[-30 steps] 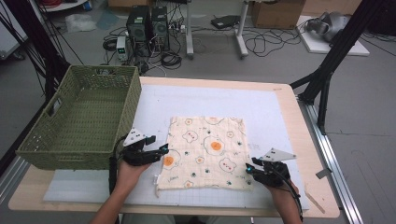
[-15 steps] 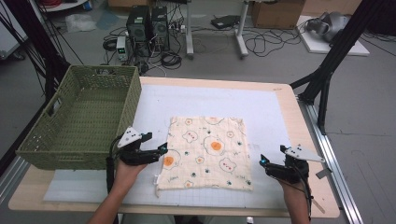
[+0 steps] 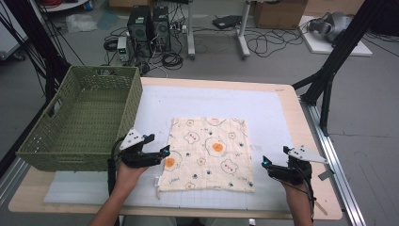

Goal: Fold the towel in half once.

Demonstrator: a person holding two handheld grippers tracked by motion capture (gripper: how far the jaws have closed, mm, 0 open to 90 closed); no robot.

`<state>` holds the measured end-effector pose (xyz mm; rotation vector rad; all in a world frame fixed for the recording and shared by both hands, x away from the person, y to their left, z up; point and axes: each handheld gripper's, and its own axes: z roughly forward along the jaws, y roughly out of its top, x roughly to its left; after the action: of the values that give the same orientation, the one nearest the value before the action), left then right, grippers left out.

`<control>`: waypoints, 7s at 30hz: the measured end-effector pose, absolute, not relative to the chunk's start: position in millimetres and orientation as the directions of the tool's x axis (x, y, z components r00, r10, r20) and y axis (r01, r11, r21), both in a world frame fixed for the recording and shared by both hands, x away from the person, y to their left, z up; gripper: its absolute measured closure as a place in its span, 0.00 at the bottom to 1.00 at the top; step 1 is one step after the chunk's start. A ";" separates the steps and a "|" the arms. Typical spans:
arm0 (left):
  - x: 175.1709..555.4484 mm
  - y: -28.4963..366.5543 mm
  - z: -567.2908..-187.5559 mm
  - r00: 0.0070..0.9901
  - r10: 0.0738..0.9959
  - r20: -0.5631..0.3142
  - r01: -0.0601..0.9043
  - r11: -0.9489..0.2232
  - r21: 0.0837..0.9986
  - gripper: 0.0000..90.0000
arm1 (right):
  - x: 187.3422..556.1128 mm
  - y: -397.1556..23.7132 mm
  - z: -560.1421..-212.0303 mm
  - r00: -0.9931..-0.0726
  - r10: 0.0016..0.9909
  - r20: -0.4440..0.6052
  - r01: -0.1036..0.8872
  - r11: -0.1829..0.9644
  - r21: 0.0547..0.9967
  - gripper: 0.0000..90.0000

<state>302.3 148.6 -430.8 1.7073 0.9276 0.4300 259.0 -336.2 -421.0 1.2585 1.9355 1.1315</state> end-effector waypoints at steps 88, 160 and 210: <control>444.2 98.5 -436.8 0.555 0.824 -0.113 0.542 -0.255 0.801 0.93 | 382.5 -293.3 -426.0 -0.509 0.860 0.031 0.575 0.313 0.756 0.16; 295.6 128.6 -420.6 0.700 0.702 -0.130 0.359 -0.189 0.914 0.93 | 274.8 -293.6 -425.0 -0.615 0.788 -0.017 0.426 0.350 0.834 0.95; 346.7 128.0 -448.6 0.586 0.768 -0.260 0.582 -0.175 0.794 0.50 | 321.4 -279.7 -439.5 -0.543 0.838 0.051 0.559 0.315 0.767 0.64</control>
<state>346.7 128.0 -448.6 1.8672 1.0906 0.2461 321.4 -279.7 -439.5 1.2475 2.2298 1.0823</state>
